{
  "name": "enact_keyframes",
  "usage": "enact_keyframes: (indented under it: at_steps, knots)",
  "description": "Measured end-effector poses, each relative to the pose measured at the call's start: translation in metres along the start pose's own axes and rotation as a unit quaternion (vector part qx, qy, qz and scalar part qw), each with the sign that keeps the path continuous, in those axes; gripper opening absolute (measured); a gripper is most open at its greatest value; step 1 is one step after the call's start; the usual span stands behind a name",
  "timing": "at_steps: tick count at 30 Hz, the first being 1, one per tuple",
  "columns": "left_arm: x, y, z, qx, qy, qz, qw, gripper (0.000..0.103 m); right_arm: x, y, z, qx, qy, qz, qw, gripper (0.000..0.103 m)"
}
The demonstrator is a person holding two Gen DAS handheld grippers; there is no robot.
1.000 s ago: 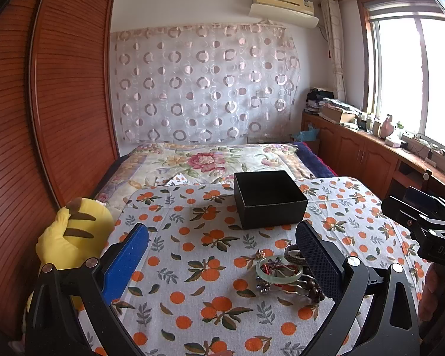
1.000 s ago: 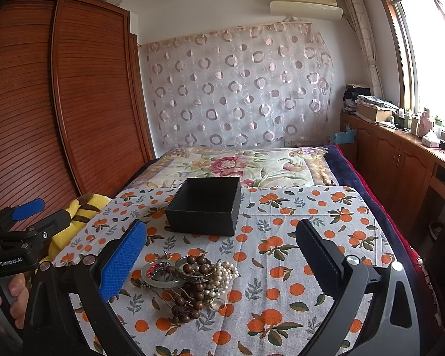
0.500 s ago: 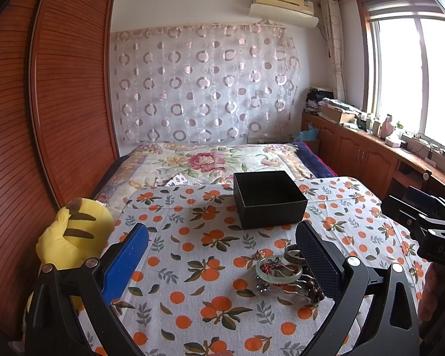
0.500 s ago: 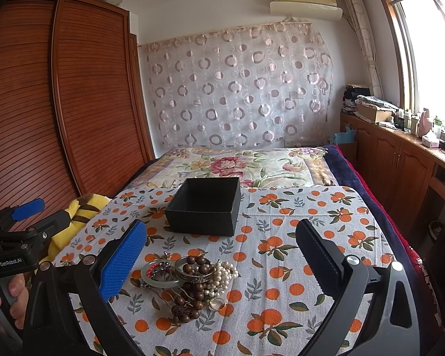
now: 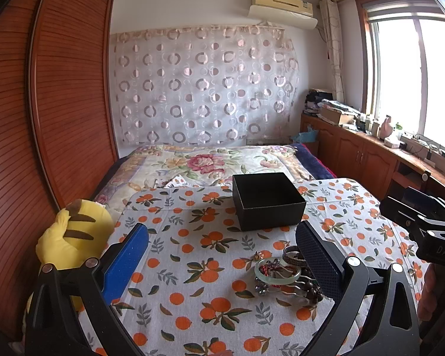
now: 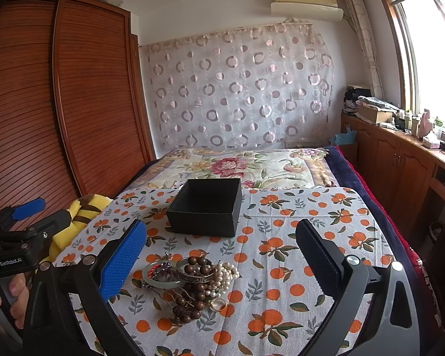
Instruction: Organize jewelry
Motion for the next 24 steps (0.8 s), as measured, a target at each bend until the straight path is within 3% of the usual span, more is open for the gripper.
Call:
enact_keyframes:
  at_steps: [24]
  knots:
    - [0.0033,-0.0035,-0.0002,-0.002,-0.003,0.000,1.0000,0.096,0.0031,0.0023,-0.0021,0.000,-0.002,-0.001,1.000,0.101]
Point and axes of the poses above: each gripper's, at about its wrist camera, not at the fingertips, and x roughly against the way its jaws point, y to its left, z to its underside, the point moved 4 cm from there along -x, roughly the way its jaws point, and after that the axes turned 3 degrees about x, right-handed, at the moved point
